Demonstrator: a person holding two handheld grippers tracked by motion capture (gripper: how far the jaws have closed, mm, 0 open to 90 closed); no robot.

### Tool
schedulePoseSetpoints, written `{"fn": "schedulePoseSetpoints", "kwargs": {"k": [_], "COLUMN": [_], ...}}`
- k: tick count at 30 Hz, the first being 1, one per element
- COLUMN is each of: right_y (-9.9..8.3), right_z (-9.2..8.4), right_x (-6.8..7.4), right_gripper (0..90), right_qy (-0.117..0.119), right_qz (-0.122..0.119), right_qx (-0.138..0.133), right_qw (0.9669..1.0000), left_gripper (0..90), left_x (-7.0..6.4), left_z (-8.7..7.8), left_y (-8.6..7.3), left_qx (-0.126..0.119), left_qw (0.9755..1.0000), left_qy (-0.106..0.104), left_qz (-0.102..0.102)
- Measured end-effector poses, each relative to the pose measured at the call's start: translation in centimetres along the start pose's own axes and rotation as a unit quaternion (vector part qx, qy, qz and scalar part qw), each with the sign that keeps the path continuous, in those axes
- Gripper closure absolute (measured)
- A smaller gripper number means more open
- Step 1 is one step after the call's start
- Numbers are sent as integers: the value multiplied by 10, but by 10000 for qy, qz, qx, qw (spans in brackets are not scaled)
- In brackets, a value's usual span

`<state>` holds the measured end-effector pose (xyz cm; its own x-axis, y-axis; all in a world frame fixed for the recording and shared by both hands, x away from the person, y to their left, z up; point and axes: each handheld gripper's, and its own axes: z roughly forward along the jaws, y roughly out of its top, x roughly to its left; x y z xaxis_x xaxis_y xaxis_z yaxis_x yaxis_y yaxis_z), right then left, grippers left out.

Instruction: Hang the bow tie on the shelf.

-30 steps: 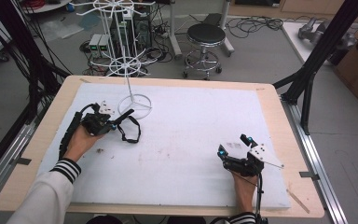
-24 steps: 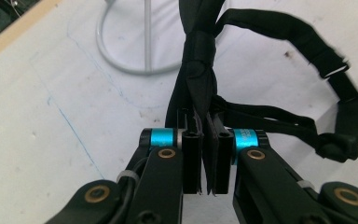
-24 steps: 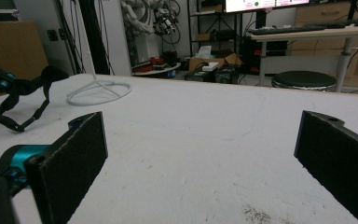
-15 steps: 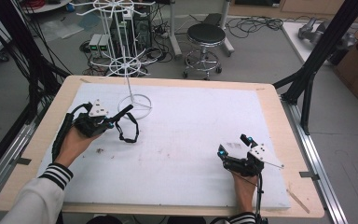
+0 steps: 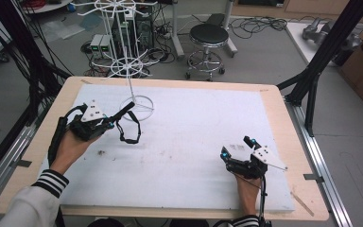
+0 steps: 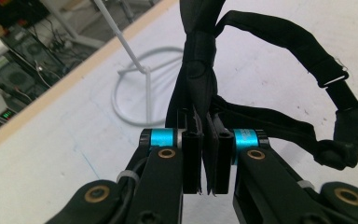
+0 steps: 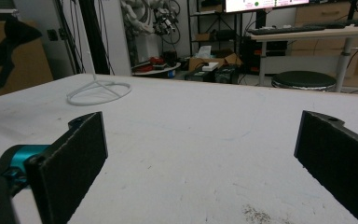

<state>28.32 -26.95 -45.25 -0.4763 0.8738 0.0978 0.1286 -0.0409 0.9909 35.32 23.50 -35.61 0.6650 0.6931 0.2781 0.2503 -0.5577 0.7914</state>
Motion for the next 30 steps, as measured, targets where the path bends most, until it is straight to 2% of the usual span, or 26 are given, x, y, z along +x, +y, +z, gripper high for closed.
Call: {"fn": "schedulePoseSetpoints", "kwargs": {"k": [6,12,14,19,28,30], "right_y": [0,0,0,0,0,0], "right_z": [0,0,0,0,0,0], "right_x": [0,1,1,1,1,1], "right_gripper": [14,14,14,15,15,15], "right_qy": [-2,-24,-25,-21,-31,-21], "right_qz": [-23,-30,-27,-11,-35,-50], "right_qx": [7,27,28,27,31,32], "right_qw": [10000,10000,10000,10000,10000,10000], "left_gripper": [859,859,859,859,859,859], "left_x": [1,-2,-2,-2,4,6], "left_z": [-13,-24,-26,-36,-47,-47], "left_y": [3,11,14,30,50,55], "left_qx": [-343,-632,-662,-921,-1120,-1184], "left_qw": [9993,9979,9977,9955,9931,9922], "left_qy": [164,165,165,225,337,388], "left_qz": [-6,-29,-23,39,41,-13]}}
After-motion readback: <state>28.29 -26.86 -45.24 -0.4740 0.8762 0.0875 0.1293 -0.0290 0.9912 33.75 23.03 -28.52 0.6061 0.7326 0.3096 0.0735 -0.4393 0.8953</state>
